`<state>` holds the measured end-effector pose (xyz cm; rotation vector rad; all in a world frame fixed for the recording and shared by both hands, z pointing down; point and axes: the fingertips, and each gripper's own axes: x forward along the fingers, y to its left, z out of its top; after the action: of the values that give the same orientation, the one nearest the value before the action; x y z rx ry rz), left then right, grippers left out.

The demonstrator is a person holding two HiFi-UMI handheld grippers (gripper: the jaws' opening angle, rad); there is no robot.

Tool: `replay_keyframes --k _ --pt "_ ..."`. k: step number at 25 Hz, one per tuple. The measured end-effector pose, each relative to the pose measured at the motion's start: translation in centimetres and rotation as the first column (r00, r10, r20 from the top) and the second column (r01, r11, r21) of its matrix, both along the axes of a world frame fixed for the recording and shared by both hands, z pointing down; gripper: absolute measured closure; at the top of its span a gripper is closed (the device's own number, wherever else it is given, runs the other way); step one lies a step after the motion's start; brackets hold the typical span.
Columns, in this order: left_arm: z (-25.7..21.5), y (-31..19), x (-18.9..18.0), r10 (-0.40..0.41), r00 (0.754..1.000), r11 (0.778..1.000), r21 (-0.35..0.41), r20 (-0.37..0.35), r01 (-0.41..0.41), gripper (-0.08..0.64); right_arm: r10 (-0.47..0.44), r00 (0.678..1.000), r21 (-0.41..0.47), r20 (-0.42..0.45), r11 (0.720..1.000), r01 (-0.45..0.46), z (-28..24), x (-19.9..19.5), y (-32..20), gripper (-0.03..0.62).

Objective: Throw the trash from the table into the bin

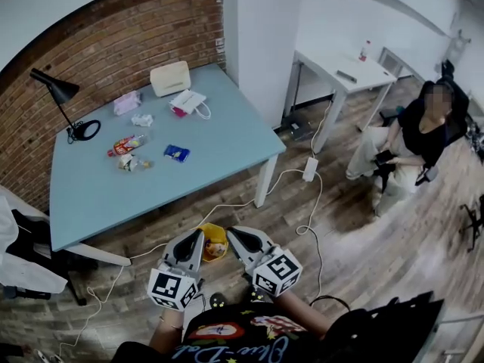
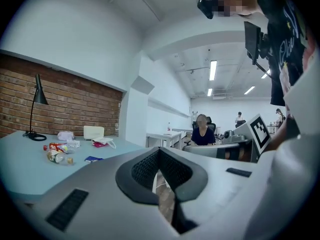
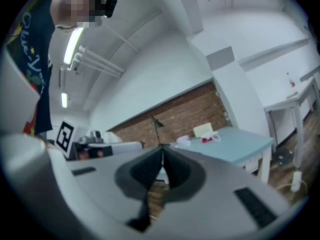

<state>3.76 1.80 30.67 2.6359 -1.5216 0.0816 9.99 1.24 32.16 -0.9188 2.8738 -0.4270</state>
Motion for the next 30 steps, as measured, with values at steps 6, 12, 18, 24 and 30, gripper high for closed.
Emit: replay_keyframes --k 6,12,18,24,30 --pt "-0.2 0.5 0.9 -0.002 1.000 1.000 0.007 -0.005 0.002 0.552 -0.007 1.000 0.019 0.009 1.000 0.007 -1.6 1.1 0.8 0.584" --pt "0.4 1.0 3.2 0.010 1.000 1.000 0.004 0.009 -0.010 0.552 -0.043 0.999 0.036 0.031 0.998 0.042 -1.7 2.2 1.1 0.584" --pt "1.2 1.1 4.8 -0.017 1.000 1.000 -0.017 0.023 0.017 0.552 -0.067 0.997 0.037 0.045 0.997 0.065 -1.0 4.0 1.0 0.584" --pt "0.4 0.0 7.9 -0.001 0.999 1.000 0.013 0.040 0.000 0.552 -0.061 0.996 0.037 0.063 0.998 0.059 -1.3 6.5 -0.4 0.584" --pt "-0.3 -0.4 8.4 -0.025 0.998 0.999 0.027 0.058 0.023 0.552 -0.058 0.996 0.038 0.072 0.998 0.055 -1.5 8.0 -1.0 0.584"
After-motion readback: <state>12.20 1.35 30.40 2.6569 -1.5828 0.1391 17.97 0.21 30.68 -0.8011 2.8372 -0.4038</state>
